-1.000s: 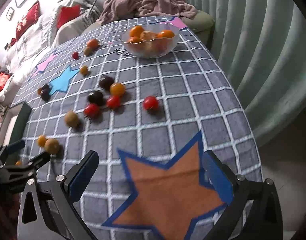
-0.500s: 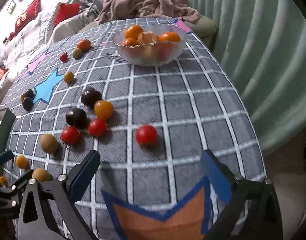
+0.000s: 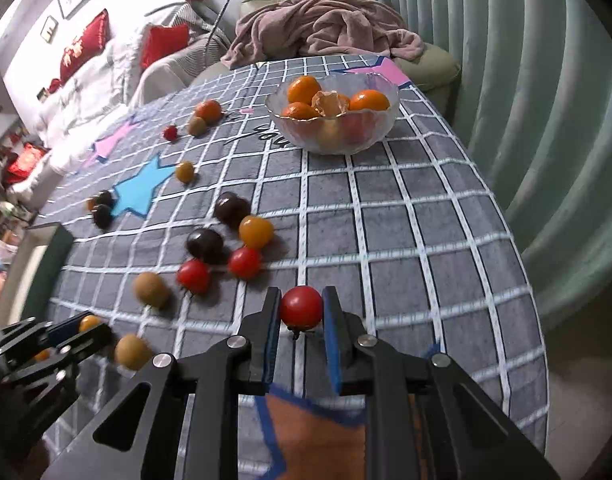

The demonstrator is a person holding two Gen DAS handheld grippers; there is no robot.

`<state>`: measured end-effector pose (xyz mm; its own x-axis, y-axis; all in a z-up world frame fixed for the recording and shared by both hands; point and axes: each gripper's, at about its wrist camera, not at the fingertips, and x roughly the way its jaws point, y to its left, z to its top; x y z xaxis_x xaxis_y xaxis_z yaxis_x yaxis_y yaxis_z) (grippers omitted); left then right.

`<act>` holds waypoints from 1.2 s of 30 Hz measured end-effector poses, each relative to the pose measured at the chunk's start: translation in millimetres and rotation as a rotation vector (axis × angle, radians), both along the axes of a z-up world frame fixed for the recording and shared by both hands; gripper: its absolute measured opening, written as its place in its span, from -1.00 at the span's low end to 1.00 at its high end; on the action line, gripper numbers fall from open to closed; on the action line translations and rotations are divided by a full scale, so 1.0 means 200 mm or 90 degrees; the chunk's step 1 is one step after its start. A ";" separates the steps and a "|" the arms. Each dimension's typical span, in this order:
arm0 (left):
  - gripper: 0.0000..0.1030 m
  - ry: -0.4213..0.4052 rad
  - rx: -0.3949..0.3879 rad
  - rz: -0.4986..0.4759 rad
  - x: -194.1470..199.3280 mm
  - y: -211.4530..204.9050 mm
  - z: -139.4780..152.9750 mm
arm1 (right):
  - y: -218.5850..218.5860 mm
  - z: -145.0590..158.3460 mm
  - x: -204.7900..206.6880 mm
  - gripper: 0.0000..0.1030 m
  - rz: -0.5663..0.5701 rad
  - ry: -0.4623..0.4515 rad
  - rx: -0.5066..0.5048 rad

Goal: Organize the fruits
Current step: 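Grasp a red cherry tomato with the right tool while the left tool grasps an orange tomato, then carry the red tomato in the right tool while the left tool carries the orange tomato to the tray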

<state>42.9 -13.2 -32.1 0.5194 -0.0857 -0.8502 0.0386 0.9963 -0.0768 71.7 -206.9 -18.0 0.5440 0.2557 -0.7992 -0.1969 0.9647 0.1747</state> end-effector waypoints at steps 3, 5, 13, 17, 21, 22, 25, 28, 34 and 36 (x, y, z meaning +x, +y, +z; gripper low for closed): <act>-0.56 -0.003 -0.019 0.004 -0.04 0.03 0.02 | -0.02 0.01 -0.04 -0.57 -0.003 0.012 0.022; -0.56 -0.005 -0.025 0.007 -0.07 0.04 0.04 | -0.02 0.01 -0.07 -0.56 -0.003 0.020 0.033; -0.56 -0.019 -0.031 0.020 -0.20 0.13 0.13 | 0.04 0.05 -0.17 -0.56 0.014 0.023 0.052; -0.56 -0.028 -0.034 0.036 -0.26 0.20 0.17 | 0.08 0.09 -0.21 -0.56 0.023 0.023 0.060; -0.56 -0.042 -0.032 0.049 -0.31 0.27 0.22 | 0.16 0.15 -0.24 -0.56 0.041 0.016 0.063; -0.56 -0.044 -0.033 0.052 -0.32 0.29 0.23 | 0.17 0.16 -0.25 -0.56 0.045 0.015 0.065; -0.56 -0.054 -0.033 0.070 -0.36 0.37 0.27 | 0.24 0.21 -0.25 -0.56 0.061 0.009 0.067; -0.56 -0.061 -0.030 0.089 -0.39 0.45 0.30 | 0.34 0.26 -0.26 -0.56 0.084 0.002 0.067; -0.56 -0.074 -0.016 0.129 -0.44 0.68 0.36 | 0.58 0.35 -0.27 -0.56 0.141 -0.002 0.071; -0.56 -0.077 -0.009 0.145 -0.45 0.75 0.37 | 0.68 0.37 -0.27 -0.56 0.164 -0.004 0.071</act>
